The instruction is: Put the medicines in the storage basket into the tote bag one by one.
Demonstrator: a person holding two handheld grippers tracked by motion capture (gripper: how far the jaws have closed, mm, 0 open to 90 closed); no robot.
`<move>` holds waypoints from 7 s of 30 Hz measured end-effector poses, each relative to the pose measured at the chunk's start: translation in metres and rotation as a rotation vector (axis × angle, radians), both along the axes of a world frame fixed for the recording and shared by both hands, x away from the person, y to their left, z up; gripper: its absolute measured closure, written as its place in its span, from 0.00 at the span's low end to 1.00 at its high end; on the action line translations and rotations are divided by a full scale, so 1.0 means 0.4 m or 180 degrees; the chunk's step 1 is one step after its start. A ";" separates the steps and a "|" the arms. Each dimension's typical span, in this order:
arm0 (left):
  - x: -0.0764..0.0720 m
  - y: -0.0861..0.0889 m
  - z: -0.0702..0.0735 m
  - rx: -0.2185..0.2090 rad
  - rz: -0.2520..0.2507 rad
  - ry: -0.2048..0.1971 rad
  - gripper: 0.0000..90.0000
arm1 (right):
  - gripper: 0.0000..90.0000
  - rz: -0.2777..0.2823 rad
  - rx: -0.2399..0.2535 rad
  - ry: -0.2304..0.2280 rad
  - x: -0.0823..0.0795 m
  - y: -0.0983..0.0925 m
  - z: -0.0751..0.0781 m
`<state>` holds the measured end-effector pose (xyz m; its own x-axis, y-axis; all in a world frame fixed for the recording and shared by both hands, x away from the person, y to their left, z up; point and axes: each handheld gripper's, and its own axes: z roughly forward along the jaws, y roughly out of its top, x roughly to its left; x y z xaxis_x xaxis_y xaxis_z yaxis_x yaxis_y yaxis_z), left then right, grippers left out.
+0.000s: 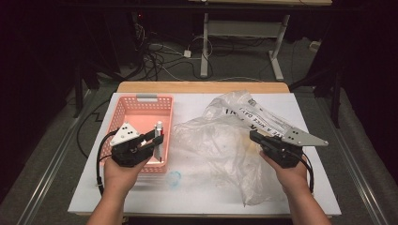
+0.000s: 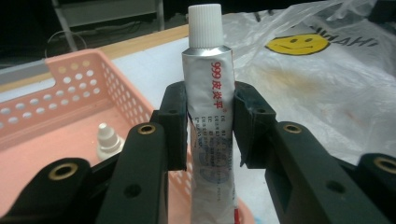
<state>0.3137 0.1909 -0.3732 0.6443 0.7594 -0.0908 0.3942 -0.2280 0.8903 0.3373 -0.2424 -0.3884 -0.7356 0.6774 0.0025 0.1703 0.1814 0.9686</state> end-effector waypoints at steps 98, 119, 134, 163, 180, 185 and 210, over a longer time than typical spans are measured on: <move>0.193 -0.573 -0.200 0.0318 -0.0773 0.0322 0.74 | 1.00 -0.0036 0.0174 -0.0141 0.018 -0.009 0.018; 0.190 -0.573 -0.219 0.0234 -0.0839 0.0456 0.58 | 1.00 -0.0074 0.0165 -0.0074 0.023 -0.017 0.010; 0.108 -0.486 -0.213 0.0087 -0.0980 0.0420 0.29 | 1.00 -0.0094 0.0112 -0.0088 0.018 -0.021 0.008; -0.006 -0.307 -0.140 0.0094 -0.0849 0.0250 0.00 | 1.00 -0.0071 0.0079 -0.0085 0.017 -0.009 0.004; -0.027 -0.181 -0.110 0.0059 -0.0496 0.0151 0.00 | 1.00 -0.0070 0.0074 -0.0075 0.014 -0.015 0.004; -0.021 -0.137 -0.103 0.0040 -0.0349 0.0165 0.00 | 1.00 -0.0063 0.0050 -0.0042 0.018 -0.011 -0.002; 0.009 0.080 -0.090 0.0108 0.0405 0.0214 0.00 | 1.00 -0.0051 0.0065 -0.0003 0.025 -0.004 -0.007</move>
